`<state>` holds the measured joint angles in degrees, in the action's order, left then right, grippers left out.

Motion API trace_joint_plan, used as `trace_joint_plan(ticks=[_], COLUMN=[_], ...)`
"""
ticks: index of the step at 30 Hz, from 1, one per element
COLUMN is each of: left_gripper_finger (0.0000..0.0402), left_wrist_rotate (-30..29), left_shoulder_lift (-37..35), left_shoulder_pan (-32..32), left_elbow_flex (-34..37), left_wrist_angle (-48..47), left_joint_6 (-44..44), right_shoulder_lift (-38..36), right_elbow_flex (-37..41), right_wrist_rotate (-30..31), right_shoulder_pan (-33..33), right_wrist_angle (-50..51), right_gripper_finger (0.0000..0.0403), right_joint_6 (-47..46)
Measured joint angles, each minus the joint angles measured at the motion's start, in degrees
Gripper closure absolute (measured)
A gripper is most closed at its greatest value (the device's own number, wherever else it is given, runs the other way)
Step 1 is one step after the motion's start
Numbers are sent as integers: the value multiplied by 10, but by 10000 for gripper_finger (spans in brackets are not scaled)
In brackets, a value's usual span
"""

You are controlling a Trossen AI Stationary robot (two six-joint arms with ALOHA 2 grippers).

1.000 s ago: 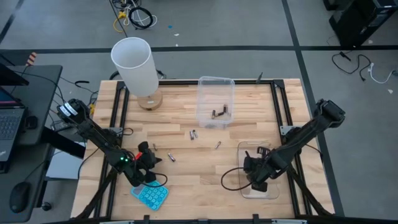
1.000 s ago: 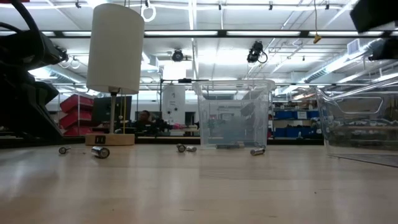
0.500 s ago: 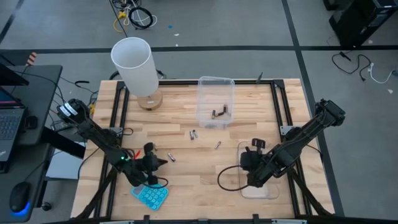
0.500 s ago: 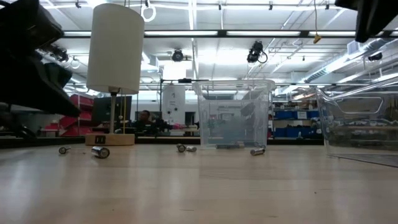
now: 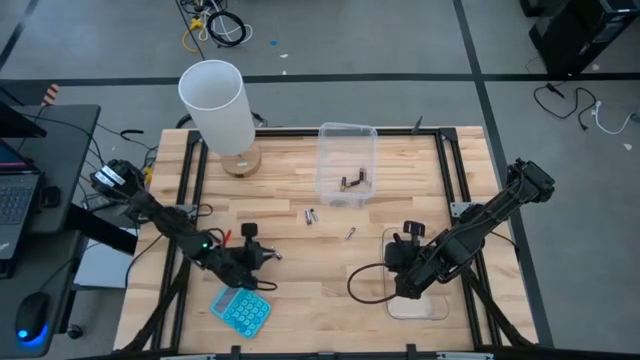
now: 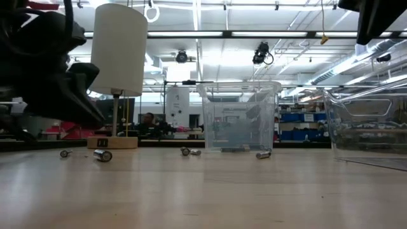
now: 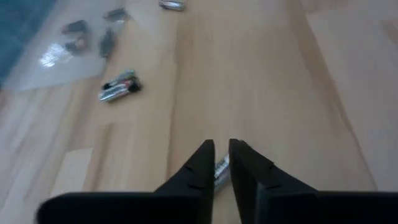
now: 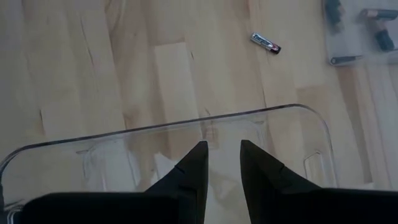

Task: Sort batteries
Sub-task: Put the silver battery into the bottom transparent bin

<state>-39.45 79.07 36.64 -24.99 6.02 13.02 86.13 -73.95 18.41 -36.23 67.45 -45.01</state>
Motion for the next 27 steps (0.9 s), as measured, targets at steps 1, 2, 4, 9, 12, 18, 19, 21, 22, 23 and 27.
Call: trace_joint_plan(ticks=[1,2,4,9,12,18,19,21,22,23,27], left_gripper_finger=[340,329,309,269,262,261,261,261,261,261,261], left_wrist_rotate=[11,22,39,77,92,92,91,90,90,94,126], left_shoulder_lift=[0,0,0,0,0,0,0,0,0,0,0], left_shoulder_pan=[-4,-9,-21,-43,-44,-49,-53,-60,-63,-67,-86], left_elbow_flex=[0,0,0,0,0,0,0,0,0,0,0], left_wrist_angle=[-1,-3,-21,-66,-63,-72,-71,-65,-59,-52,-46], left_joint_6=[-15,-24,-28,-17,-60,-119,-128,-149,-162,-175,-205], right_shoulder_lift=[0,0,0,0,0,0,0,0,0,0,0], right_elbow_flex=[0,0,0,0,0,0,0,0,0,0,0], right_wrist_rotate=[0,0,0,1,1,2,2,7,12,14,15], right_shoulder_pan=[0,0,0,0,0,0,0,0,0,0,0], right_wrist_angle=[-1,-2,-3,-3,-3,-3,-3,-3,-3,-3,-3], right_gripper_finger=[323,323,323,325,325,325,325,325,325,325,325], right_joint_6=[0,0,0,0,0,-2,-2,-2,-2,-1,-1])
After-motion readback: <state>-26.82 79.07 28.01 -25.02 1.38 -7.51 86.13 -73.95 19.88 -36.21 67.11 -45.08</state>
